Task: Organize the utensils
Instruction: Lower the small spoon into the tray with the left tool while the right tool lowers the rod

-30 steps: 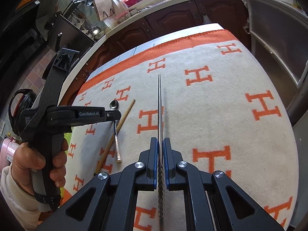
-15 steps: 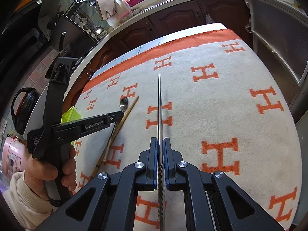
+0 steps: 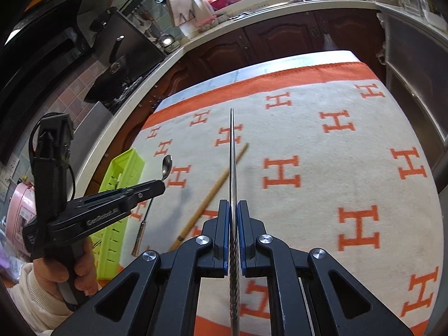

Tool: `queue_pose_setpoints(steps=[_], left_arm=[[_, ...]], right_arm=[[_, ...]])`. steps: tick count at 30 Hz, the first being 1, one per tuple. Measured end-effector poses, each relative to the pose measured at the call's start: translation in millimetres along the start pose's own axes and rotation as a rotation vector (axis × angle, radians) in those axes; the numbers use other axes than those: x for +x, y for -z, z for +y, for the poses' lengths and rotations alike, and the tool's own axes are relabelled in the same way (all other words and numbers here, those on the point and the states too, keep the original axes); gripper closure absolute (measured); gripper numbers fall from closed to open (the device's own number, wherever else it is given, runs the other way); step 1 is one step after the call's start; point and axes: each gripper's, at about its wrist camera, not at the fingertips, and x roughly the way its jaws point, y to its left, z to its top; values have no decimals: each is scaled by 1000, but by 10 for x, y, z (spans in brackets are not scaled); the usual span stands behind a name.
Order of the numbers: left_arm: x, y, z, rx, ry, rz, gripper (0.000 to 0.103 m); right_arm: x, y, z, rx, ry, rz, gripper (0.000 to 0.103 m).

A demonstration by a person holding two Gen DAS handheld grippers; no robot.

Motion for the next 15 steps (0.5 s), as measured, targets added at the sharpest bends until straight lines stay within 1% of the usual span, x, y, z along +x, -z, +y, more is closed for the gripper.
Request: queue_pose_setpoints(steps=[2,6,8,10,12,14,15], left_arm=[[-196,64,168,-16,-13,-11,102],[-547,202,616,-81,-75,-36,102],[-634,273,867,-121,-109,-43,102],[-703,378,1119,-144,-167,-49,102],[-741,479,1318,-159,-180,-46,102],[-748,570,1438,-163,-189,-47,102],[-742,615,1483,-156,-203,-49,102]], right_arm=[[11,0,198,-22,-27,10,98],[77,5,637,-59,-85,44,98],[128,7,864,-78,-107,63,98],[203,11,1145,-105,-135,91,98],[271,17,1410,-124,-154,116,98],[372,6,1725,-146,-171,140,98],[405,2,1815,-148,-173,149,98]])
